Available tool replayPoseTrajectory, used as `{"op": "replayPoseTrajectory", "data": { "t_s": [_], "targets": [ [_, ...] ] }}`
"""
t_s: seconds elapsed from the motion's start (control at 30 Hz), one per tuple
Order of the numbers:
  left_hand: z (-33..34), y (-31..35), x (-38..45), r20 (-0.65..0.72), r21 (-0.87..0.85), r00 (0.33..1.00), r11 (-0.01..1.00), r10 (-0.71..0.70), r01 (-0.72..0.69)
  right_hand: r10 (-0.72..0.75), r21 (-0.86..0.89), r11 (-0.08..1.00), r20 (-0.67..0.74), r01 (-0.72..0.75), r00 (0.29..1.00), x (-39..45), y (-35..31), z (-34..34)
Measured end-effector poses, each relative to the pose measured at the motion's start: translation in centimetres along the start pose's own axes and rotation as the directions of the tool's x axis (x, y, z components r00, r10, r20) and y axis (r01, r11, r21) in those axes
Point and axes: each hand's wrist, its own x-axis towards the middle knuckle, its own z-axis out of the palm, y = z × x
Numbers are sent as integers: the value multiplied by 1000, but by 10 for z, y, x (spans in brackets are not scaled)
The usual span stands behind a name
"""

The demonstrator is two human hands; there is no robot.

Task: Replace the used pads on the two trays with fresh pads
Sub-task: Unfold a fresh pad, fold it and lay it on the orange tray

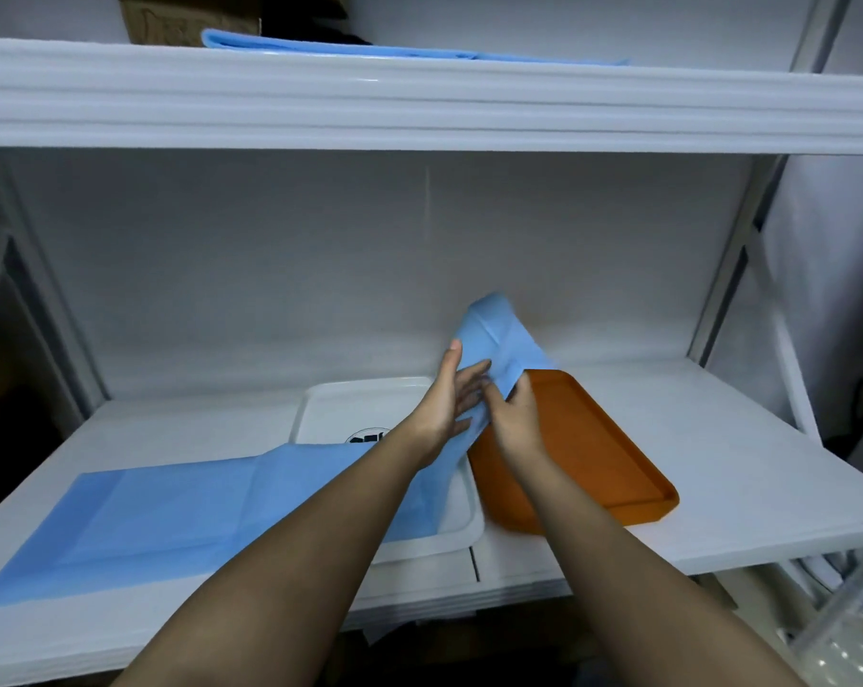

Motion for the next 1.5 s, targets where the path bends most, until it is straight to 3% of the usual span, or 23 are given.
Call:
{"op": "replayPoseTrajectory", "data": {
  "t_s": [0.1, 0.17, 0.27, 0.33, 0.5, 0.73, 0.87, 0.97, 1.03, 1.17, 1.23, 1.33, 1.5],
  "targets": [
    [19, -11, 3, -32, 106, 999, 994, 19, -15, 66, -82, 994, -141, -78, 988, 19, 10, -23],
    [23, -24, 11, -91, 310, 993, 950, 71, -40, 101, -64, 991, -193, -115, 976, 27, 14, -38],
    [19, -54, 25, -81, 782, 993, 623, 86, 10, 159, 61, 987, -224, -149, 962, 31, 19, -61],
    [19, -75, 32, -73, 884, 997, 461, -23, 75, 192, 153, 976, -249, -157, 949, 31, 26, -75],
    [38, -111, 43, -40, 943, 987, 320, -158, 89, 349, 389, 891, -259, -234, 900, 38, 48, -96],
    [54, -140, 50, 73, 966, 971, 257, -228, -12, 467, 114, 882, -325, -457, 822, 49, 98, -122],
    [53, -149, 52, 70, 985, 979, 167, -192, -38, 566, 330, 819, -322, -470, 759, 45, 109, -122],
    [52, -154, 54, 48, 993, 976, 114, -213, -24, 578, 389, 806, -348, -447, 738, 46, 107, -119],
    [51, -155, 55, 47, 995, 972, 94, -230, -26, 560, 309, 828, -400, -468, 726, 47, 109, -120],
    [48, -158, 56, 42, 996, 971, 83, -237, -22, 371, -114, 874, -468, -472, 802, 43, 110, -129],
    [48, -159, 56, 21, 996, 982, 94, -189, -3, 246, -165, 914, -497, -370, 832, 41, 105, -134],
    [48, -157, 56, -40, 996, 997, 73, -66, 44, 153, -152, 948, -550, -278, 821, 43, 88, -145],
    [44, -155, 54, -33, 999, 999, -36, 5, 33, 219, -220, 875, -615, -431, 758, 48, 85, -178]
  ]
}}
